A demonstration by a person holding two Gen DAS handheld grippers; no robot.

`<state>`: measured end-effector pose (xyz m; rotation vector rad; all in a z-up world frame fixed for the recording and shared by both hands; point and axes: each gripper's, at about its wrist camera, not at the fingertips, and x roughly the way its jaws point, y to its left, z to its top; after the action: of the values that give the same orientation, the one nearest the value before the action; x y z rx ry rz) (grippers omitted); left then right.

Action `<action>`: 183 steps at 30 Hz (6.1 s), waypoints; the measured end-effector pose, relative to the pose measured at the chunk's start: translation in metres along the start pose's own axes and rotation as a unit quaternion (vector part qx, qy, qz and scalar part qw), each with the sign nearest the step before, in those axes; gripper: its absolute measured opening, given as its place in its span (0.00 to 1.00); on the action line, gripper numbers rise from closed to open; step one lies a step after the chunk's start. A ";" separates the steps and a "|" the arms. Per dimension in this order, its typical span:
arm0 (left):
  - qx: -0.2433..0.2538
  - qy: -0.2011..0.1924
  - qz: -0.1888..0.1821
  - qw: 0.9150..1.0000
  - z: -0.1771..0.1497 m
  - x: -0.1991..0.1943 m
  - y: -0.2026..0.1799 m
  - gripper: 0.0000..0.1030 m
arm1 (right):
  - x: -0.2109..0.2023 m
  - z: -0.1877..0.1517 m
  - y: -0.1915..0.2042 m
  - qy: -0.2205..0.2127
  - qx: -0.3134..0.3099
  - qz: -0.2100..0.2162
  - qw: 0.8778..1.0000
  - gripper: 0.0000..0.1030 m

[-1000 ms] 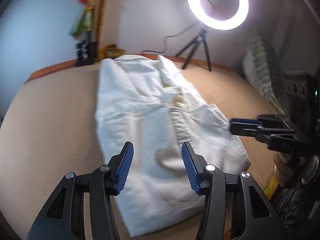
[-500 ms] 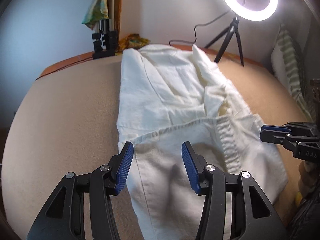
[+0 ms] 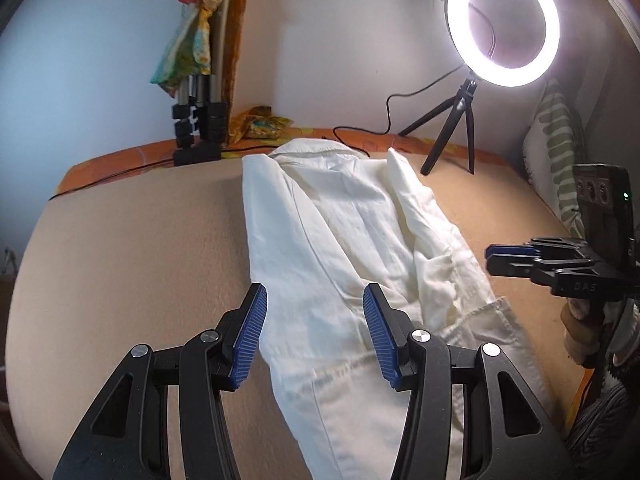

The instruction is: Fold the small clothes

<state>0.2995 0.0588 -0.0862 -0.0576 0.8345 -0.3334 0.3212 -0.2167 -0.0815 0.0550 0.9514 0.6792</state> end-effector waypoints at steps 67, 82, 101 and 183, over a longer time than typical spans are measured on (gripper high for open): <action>-0.110 0.021 -0.105 0.988 0.088 0.164 0.083 0.13 | 0.140 0.187 -0.054 0.045 -0.133 -0.086 0.986 0.02; -0.113 -0.002 -0.104 0.988 0.096 0.159 0.089 0.04 | 0.094 0.162 -0.077 -0.002 -0.050 -0.126 0.991 0.45; -0.132 0.029 -0.135 0.982 0.105 0.178 0.085 0.03 | 0.114 0.123 -0.122 0.026 0.054 0.018 0.998 0.02; 0.054 0.092 -0.067 0.992 -0.122 -0.037 -0.013 0.07 | -0.052 -0.134 0.068 0.068 -0.156 -0.007 0.985 0.25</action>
<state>0.1835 0.0676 -0.1391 0.0177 0.9966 -0.5154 0.1634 -0.2245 -0.1001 -0.2783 0.9650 0.8194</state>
